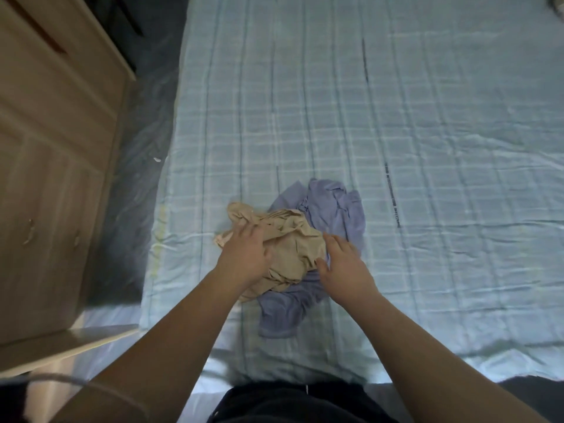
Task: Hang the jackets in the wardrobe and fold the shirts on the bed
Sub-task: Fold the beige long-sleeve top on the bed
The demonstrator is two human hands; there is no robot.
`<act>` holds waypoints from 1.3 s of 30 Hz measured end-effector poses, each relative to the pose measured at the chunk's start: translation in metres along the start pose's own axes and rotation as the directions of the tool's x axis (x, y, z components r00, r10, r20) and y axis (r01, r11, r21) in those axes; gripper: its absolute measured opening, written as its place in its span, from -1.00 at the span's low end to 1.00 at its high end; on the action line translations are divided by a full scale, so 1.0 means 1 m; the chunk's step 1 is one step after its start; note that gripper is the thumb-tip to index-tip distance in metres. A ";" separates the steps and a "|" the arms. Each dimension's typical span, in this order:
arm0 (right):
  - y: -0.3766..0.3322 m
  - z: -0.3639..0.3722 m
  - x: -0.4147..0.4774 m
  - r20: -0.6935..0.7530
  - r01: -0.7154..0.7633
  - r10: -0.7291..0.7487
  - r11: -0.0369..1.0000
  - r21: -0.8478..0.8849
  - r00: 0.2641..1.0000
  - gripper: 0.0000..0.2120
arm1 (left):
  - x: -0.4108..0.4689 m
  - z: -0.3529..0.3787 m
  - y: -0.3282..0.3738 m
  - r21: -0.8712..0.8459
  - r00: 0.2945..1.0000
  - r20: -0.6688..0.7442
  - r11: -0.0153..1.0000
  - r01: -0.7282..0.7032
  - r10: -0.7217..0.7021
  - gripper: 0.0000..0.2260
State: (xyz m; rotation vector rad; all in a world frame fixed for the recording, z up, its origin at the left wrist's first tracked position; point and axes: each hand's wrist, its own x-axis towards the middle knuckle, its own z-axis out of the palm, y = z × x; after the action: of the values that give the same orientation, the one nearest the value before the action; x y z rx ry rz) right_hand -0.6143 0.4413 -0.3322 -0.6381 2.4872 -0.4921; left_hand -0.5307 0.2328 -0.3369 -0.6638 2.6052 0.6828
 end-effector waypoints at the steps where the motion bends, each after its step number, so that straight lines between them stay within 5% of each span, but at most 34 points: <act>1: 0.006 0.005 0.013 0.027 -0.009 0.008 1.000 0.028 1.000 -0.45 | 0.011 0.007 -0.002 -0.006 1.000 0.015 1.000 0.004 -0.004 -0.41; 6: 0.037 0.027 0.076 0.208 -0.068 0.046 0.993 0.100 0.977 -0.49 | 0.065 0.054 -0.021 -0.095 0.984 0.172 0.994 0.062 -0.045 -0.42; 10: 0.076 0.068 0.136 0.327 -0.003 -0.013 0.999 0.047 0.945 -0.50 | 0.108 0.092 -0.037 -0.130 0.984 0.170 0.988 0.083 -0.060 -0.32; 16: 0.081 0.105 0.189 0.375 -0.030 0.028 1.000 -0.001 0.927 -0.34 | 0.132 0.103 -0.045 -0.169 0.957 0.169 0.949 0.266 -0.238 -0.51; 18: 0.078 0.118 0.196 0.396 -0.081 0.089 0.996 -0.036 0.914 -0.42 | 0.138 0.101 -0.049 -0.146 0.961 0.178 0.960 0.240 -0.214 -0.50; 22: 0.063 0.127 0.188 0.412 -0.168 0.152 0.986 0.003 0.898 -0.86 | 0.137 0.088 -0.052 -0.362 0.942 0.179 0.871 0.332 -0.285 -0.63; 27: 0.037 0.080 0.154 0.068 -0.108 0.091 0.941 0.321 0.994 -0.76 | 0.110 0.054 -0.055 -0.495 0.967 0.011 0.839 0.226 -0.254 -0.84; 31: 0.005 0.017 0.113 0.064 -0.126 0.110 0.795 0.594 0.992 -0.89 | 0.082 0.004 -0.046 -0.520 0.976 -0.132 0.850 0.081 -0.174 -0.95; 39: -0.034 -0.085 0.023 -0.224 0.156 0.014 0.676 0.720 0.974 -0.75 | 0.002 -0.090 0.009 -0.550 0.934 -0.352 0.821 -0.150 -0.065 -0.87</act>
State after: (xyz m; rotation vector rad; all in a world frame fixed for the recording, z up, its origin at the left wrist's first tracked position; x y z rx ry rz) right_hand -0.6680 0.4194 -0.2573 -0.3479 2.1517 -1.5661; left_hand -0.5574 0.1909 -0.2612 -0.9798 2.7371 1.5266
